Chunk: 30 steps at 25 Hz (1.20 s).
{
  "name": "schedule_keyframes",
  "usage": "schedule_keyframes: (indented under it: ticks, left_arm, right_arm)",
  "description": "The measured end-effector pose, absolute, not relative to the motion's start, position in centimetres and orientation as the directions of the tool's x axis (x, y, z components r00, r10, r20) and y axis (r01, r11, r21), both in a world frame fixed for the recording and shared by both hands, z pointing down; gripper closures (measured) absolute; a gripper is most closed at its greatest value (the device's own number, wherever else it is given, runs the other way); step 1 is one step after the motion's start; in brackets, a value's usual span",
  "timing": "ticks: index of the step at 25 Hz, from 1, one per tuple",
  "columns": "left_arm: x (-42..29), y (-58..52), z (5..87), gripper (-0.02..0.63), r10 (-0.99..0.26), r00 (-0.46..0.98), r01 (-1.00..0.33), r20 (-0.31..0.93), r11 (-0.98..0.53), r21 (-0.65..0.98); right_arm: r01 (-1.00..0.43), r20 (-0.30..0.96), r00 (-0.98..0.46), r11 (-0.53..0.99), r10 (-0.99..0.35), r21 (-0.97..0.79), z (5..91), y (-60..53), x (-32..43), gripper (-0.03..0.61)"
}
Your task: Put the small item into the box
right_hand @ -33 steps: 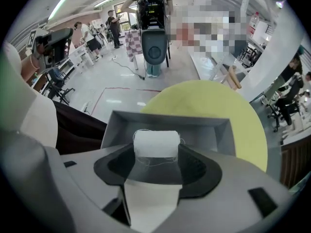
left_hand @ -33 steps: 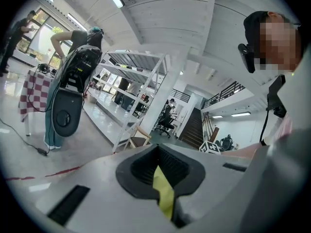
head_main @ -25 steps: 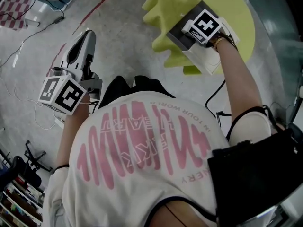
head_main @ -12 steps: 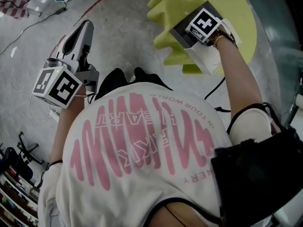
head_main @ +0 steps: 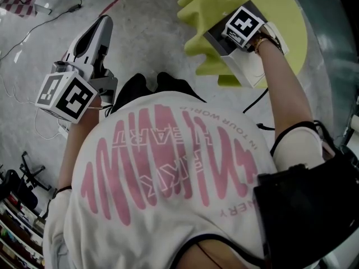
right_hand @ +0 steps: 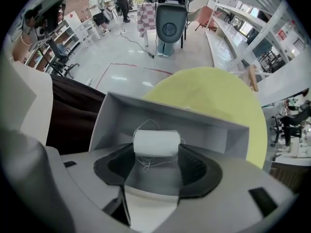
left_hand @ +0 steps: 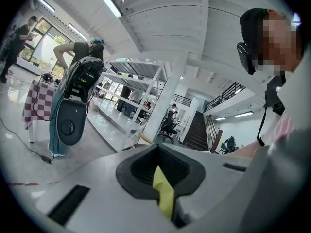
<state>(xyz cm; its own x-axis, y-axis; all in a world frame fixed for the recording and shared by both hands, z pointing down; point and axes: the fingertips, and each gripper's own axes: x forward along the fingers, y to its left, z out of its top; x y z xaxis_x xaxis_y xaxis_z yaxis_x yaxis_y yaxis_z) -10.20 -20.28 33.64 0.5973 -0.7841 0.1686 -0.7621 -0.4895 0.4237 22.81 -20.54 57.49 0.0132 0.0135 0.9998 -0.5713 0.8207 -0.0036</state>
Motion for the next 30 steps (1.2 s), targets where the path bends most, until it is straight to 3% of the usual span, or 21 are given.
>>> schedule_keyframes:
  ticks: [30]
  left_arm:
    - [-10.8,-20.6,34.9,0.607,-0.774,0.611,-0.747,0.169,-0.492,0.446]
  right_arm:
    - [-0.608,1.000,0.007,0.794,0.011,-0.004,57.8,-20.5,22.2,0.302]
